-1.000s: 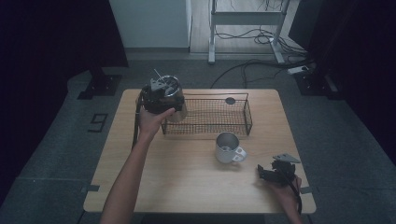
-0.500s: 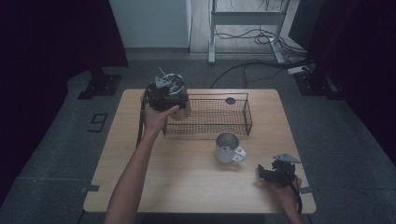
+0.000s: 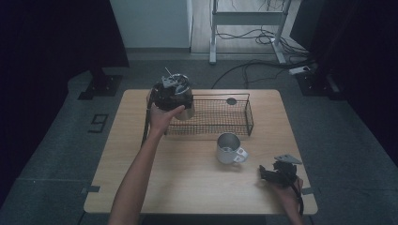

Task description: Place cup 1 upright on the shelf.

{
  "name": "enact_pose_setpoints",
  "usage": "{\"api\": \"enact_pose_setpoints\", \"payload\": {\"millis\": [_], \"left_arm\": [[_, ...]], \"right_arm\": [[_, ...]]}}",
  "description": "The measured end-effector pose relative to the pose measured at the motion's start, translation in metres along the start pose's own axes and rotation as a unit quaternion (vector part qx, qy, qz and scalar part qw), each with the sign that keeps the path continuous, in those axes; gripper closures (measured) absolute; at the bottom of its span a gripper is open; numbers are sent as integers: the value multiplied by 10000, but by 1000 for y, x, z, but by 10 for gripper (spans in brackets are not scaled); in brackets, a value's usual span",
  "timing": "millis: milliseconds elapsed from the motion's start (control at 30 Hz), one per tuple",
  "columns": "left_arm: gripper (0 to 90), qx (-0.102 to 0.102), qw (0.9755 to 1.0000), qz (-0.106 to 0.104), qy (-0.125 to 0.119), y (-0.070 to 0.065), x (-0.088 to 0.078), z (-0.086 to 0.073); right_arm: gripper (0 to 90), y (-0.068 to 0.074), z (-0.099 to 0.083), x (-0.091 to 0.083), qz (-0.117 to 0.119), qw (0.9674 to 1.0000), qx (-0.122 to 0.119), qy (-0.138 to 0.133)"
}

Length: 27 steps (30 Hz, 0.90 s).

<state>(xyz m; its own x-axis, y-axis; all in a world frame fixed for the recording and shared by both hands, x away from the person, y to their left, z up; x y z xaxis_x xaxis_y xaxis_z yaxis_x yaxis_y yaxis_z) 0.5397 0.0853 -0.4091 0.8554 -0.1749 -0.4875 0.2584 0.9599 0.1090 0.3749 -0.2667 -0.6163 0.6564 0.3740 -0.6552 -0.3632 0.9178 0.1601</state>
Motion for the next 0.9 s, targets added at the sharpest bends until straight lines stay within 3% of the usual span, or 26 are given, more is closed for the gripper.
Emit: {"api": "enact_pose_setpoints", "payload": {"millis": [167,900], "left_arm": [[40,2,10000,-40,42,-3,8,-4],[40,-8,9992,151,363,-5,44,-29]], "right_arm": [[128,0,0,0,-1,10000,-5,-2],[131,0,0,0,-6,10000,-8,-7]]}}
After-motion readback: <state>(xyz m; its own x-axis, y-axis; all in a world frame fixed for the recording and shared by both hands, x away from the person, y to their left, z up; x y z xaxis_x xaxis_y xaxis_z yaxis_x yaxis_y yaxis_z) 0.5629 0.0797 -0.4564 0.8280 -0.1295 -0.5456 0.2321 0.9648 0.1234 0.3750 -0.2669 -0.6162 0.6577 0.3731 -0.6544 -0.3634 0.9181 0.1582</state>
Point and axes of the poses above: each handheld gripper's, and its own axes: x roughly forward along the jaws, z roughly out of its top, y roughly to its left, the point moved 9 cm from there along x, roughly forward along the jaws, and after that the axes turned 13 degrees about z, right-handed, at the moved point
